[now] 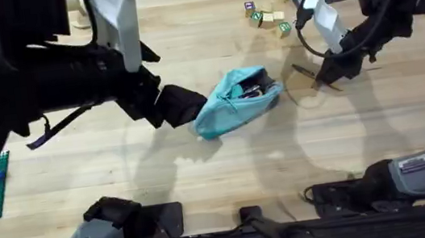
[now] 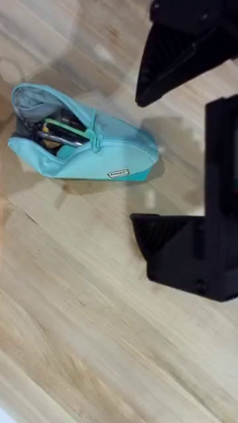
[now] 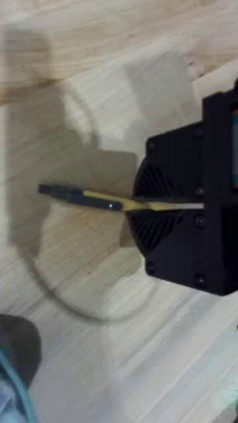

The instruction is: Unzip the bag, pick up the pens from the table one at a time and place them inside, then zip the bag closed.

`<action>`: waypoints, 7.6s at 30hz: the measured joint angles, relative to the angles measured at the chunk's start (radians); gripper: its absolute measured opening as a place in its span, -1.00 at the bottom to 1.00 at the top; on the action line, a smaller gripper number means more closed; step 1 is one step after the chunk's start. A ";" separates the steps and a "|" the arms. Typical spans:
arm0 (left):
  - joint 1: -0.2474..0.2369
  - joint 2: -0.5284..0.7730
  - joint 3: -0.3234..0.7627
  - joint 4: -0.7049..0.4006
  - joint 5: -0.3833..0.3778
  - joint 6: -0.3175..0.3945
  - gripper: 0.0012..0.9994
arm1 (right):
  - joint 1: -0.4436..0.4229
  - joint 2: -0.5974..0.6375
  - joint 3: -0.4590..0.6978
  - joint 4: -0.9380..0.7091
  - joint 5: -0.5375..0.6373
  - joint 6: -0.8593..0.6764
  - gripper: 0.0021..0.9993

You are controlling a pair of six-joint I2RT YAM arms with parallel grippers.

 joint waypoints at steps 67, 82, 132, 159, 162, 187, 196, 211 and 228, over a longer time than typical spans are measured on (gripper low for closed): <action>0.000 0.000 0.000 -0.140 -0.123 0.093 0.99 | 0.418 -0.038 0.317 -0.376 0.031 -0.655 -0.94; 0.109 0.000 0.000 -0.196 -0.137 0.309 0.99 | 0.562 0.030 0.317 -0.324 0.029 -0.599 -0.94; 0.449 0.000 0.000 -0.196 0.084 0.499 0.99 | 0.676 0.180 0.333 -0.215 -0.048 -0.491 1.00; 0.449 0.119 0.001 -0.216 0.277 0.644 0.99 | 0.672 -0.151 0.364 -0.226 0.005 0.094 1.00; 0.449 0.178 0.001 -0.216 0.321 0.715 0.99 | 0.672 -0.181 0.364 -0.229 0.004 0.261 1.00; 0.449 0.653 0.001 -0.360 0.573 1.303 0.99 | 0.687 -0.185 0.365 -0.244 -0.197 0.936 1.00; 0.449 0.696 0.001 -0.357 0.578 1.323 0.99 | 0.800 -0.140 0.365 -0.233 -0.161 0.939 1.00; 0.449 0.696 0.001 -0.357 0.578 1.325 0.99 | 0.960 -0.061 0.365 -0.162 0.010 0.998 1.00; 0.449 0.695 0.001 -0.357 0.578 1.325 0.99 | 0.960 -0.024 0.365 -0.162 0.024 1.082 0.70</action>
